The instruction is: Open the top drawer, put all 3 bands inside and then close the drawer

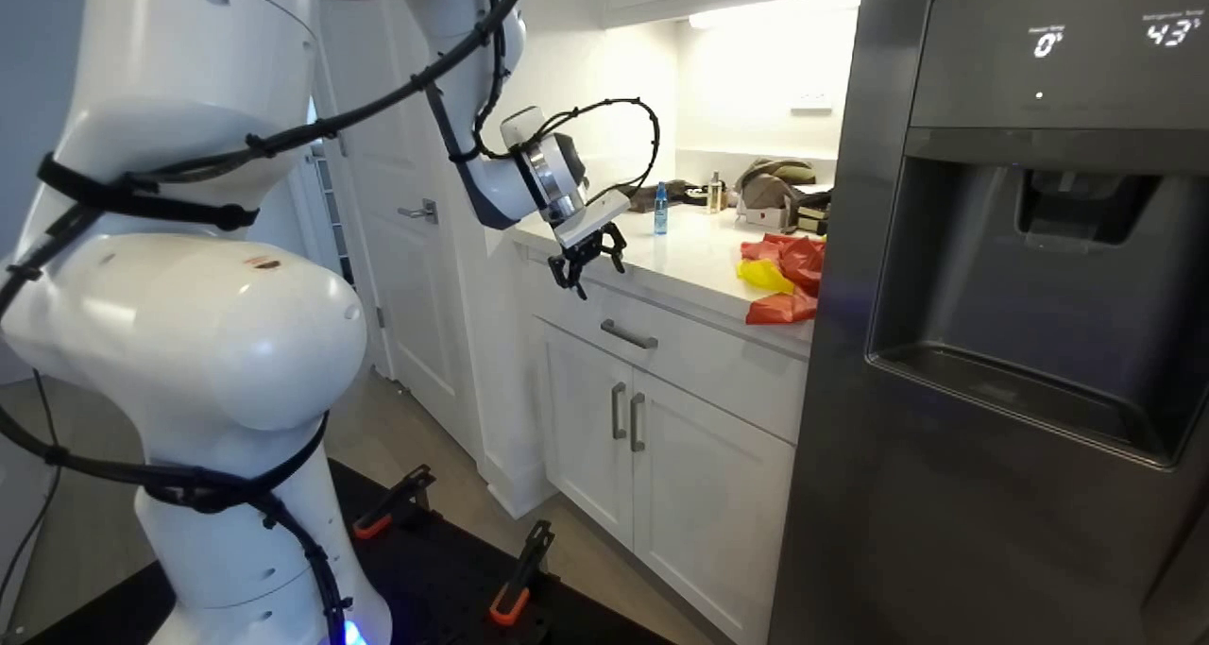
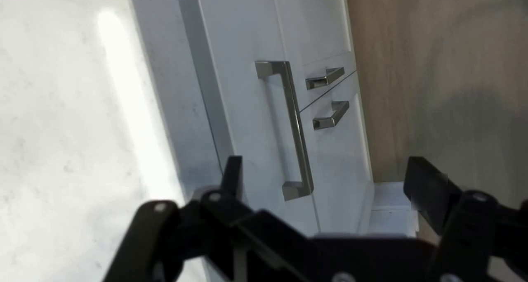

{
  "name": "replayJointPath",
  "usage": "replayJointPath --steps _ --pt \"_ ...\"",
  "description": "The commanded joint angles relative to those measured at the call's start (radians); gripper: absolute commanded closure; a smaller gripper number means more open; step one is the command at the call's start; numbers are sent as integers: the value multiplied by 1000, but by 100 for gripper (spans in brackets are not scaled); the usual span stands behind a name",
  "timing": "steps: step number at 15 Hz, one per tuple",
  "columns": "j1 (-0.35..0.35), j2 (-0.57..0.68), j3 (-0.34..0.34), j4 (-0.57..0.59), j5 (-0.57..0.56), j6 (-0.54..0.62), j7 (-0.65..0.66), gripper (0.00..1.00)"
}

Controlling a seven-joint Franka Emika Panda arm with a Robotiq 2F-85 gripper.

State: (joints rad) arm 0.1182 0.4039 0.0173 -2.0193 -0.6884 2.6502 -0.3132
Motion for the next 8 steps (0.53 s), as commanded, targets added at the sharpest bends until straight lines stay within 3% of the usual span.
replayJointPath --steps 1,4,8 --pt "52 1 -65 -22 -155 72 173 0" --pt "79 -9 -101 -61 -265 100 314 0" --pt "72 -22 -84 -137 -270 100 366 0"
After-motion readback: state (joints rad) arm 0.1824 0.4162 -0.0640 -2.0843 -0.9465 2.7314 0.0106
